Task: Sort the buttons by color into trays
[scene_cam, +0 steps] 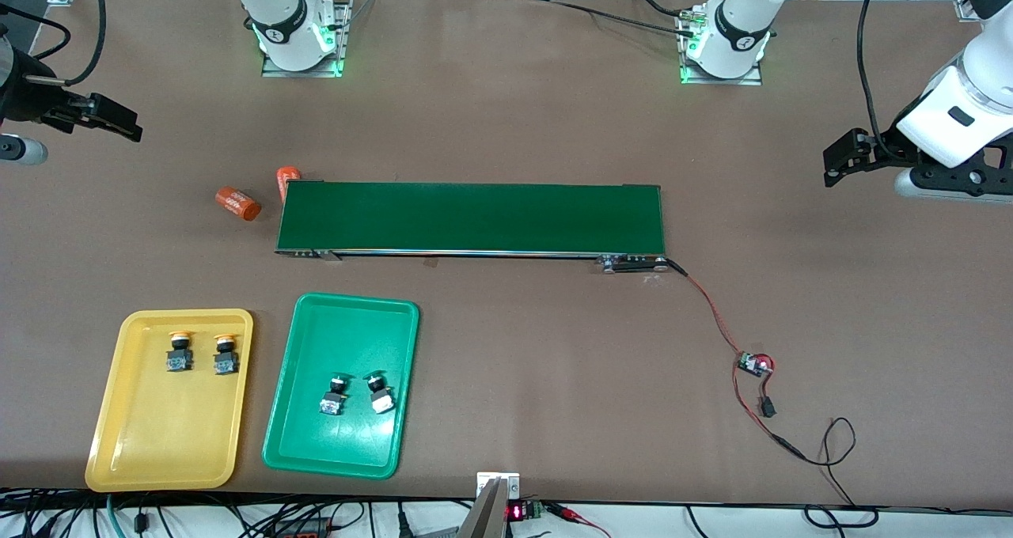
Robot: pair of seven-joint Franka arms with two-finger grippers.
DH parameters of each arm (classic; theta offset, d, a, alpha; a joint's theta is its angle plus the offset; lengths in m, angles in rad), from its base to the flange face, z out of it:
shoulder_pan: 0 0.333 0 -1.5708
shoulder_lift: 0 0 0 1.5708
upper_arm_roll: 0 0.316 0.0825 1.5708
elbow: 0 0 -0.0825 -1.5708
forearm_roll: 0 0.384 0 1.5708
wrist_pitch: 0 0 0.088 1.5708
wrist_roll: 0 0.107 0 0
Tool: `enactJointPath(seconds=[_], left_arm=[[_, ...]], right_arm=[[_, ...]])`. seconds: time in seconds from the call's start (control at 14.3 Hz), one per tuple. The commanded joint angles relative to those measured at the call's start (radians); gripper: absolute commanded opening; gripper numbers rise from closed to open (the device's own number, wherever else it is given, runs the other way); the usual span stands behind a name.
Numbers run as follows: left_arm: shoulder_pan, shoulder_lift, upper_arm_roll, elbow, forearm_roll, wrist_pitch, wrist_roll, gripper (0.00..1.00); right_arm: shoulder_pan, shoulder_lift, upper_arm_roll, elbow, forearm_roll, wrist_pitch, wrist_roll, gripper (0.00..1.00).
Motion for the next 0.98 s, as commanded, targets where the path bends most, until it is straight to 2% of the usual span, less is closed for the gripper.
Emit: enactJointPath(seconds=[0.0,0.35,0.91], left_arm=[[0.003,0.003,0.0,0.016,0.013,-0.015,0.003,1.0],[0.003,0.005,0.0,0.016,0.013,-0.015,0.003,1.0],[0.003,0.005,0.0,0.016,0.013,-0.016,0.003,1.0]], right_arm=[[0.01,0.009,0.008,0.027,0.017,-0.028,-0.003,1.0],[0.052,0.012,0.008,0.027,0.023,-0.016,-0.003,1.0],[0.052,0.016,0.008,0.027,0.024,-0.017,-0.003,1.0]])
